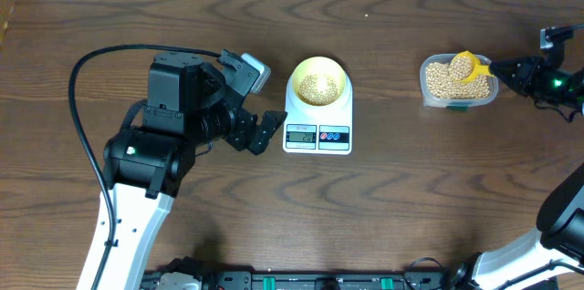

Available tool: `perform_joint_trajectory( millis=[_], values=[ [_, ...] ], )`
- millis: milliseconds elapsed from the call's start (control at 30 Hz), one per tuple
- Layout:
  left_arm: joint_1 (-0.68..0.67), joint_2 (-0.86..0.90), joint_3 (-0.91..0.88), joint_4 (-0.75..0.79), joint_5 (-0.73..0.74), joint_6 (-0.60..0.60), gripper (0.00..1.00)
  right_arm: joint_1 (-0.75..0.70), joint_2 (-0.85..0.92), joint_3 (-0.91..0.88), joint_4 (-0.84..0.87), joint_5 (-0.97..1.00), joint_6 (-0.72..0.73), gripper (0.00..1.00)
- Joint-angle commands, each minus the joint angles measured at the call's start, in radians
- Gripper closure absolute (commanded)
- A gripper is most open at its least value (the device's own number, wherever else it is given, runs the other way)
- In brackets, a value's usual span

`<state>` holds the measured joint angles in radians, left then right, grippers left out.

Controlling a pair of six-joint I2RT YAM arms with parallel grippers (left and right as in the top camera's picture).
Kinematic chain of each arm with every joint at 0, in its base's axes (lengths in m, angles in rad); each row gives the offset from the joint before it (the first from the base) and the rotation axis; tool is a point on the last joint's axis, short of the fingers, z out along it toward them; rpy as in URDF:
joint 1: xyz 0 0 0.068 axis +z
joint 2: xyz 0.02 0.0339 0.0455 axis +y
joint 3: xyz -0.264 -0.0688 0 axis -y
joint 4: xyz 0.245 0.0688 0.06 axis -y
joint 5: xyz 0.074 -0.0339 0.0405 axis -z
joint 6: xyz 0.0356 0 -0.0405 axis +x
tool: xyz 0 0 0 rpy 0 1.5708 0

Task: Scoop item into bowl and weigh 50g on scale
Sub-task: 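Drag the yellow scoop through the soybeans with the right gripper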

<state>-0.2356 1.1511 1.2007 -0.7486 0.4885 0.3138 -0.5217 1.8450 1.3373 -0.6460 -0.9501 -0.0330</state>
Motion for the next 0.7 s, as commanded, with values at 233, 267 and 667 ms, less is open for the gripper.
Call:
perform_joint_trajectory(
  millis=[233,267,667],
  values=[
    [0.005,0.005,-0.005,0.001,0.009,-0.002,0.02,-0.010,0.006,-0.008,0.004,-0.082,-0.006,0.99],
    [0.005,0.005,-0.005,0.001,0.009,-0.002,0.02,-0.010,0.006,-0.008,0.005,-0.094,-0.006,0.99],
    [0.005,0.005,-0.005,0.001,0.009,-0.002,0.02,-0.011,0.006,-0.008,0.008,-0.248,0.022,0.99]
  ],
)
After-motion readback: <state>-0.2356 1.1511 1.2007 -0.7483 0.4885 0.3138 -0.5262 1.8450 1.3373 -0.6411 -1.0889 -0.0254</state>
